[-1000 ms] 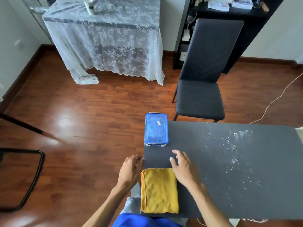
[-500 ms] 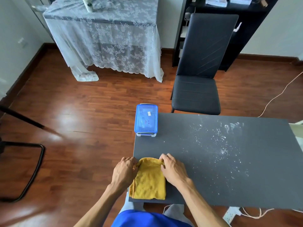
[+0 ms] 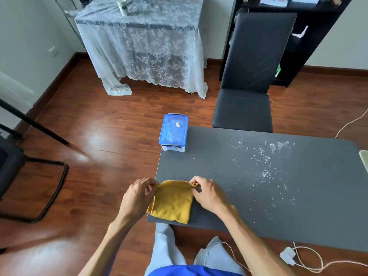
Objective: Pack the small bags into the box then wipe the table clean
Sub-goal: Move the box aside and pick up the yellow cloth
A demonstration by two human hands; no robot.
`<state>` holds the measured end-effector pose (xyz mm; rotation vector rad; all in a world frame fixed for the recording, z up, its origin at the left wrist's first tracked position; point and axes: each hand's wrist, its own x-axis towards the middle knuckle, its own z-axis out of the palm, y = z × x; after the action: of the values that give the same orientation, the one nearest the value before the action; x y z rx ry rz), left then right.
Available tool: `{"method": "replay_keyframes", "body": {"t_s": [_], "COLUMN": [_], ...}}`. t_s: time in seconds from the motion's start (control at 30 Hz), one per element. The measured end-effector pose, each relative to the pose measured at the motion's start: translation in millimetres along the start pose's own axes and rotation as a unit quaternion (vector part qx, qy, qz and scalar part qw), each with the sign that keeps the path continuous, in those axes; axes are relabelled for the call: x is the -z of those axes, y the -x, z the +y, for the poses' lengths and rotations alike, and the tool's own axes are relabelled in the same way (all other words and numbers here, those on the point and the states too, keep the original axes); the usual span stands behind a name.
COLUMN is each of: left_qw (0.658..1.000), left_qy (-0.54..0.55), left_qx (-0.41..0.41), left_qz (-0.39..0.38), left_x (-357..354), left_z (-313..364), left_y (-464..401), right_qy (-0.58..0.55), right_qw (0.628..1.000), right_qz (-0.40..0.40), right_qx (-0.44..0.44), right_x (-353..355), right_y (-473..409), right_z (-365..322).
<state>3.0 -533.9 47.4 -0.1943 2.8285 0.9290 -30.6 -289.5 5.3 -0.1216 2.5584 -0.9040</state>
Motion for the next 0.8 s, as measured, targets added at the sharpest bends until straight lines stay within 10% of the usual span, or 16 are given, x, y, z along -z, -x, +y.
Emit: {"method": "replay_keyframes", "body": {"t_s": [0.8], "left_qw": [0.979], "left_qy": [0.093], "left_qx": [-0.145], "left_qz": [-0.108], "left_x": [-57], "left_z": [106], "left_y": [73], "right_qy": [-0.058], "right_qw": [0.970], "right_qz": [0.227], "right_qx": [-0.068], "right_x": [76], "right_y": [191], "right_z": [70]}}
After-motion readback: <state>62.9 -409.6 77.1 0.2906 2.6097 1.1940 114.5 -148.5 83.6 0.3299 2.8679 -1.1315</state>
